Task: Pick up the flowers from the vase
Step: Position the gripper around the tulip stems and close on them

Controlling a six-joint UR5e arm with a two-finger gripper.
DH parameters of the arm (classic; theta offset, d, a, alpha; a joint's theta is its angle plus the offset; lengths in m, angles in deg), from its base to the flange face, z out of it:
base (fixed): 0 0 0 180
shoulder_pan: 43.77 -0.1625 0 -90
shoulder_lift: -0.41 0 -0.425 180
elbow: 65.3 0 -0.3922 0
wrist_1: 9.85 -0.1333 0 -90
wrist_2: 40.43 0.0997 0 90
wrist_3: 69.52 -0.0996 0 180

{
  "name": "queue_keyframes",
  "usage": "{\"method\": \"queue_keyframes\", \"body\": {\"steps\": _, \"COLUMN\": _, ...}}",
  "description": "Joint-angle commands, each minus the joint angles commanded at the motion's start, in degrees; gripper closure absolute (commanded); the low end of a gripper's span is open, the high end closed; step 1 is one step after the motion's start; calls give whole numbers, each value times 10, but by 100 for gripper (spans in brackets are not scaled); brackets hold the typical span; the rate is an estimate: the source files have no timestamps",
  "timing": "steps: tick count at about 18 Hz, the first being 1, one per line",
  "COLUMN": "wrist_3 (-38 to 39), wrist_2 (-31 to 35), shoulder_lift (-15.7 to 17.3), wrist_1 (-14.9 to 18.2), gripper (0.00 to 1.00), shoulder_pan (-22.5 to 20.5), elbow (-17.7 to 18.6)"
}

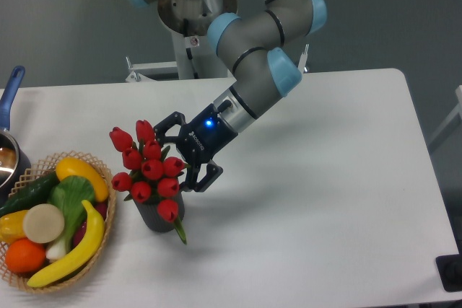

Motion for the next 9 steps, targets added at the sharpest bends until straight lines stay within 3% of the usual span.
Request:
{"method": "queue_keyframes", "body": {"steps": 2, "wrist_3": -1, "wrist_2": -1, "shoulder_lift": -1, "wrist_1": 0, "gripper": 36, "shoulder_pan": -1, "elbow": -2}}
{"method": "queue_keyframes", "body": {"steps": 9, "wrist_3": -1, "wrist_2": -5, "shoulder_lift": -2, "wrist_1": -1, "gripper": 52, "shoulder_pan": -1, "elbow": -6}}
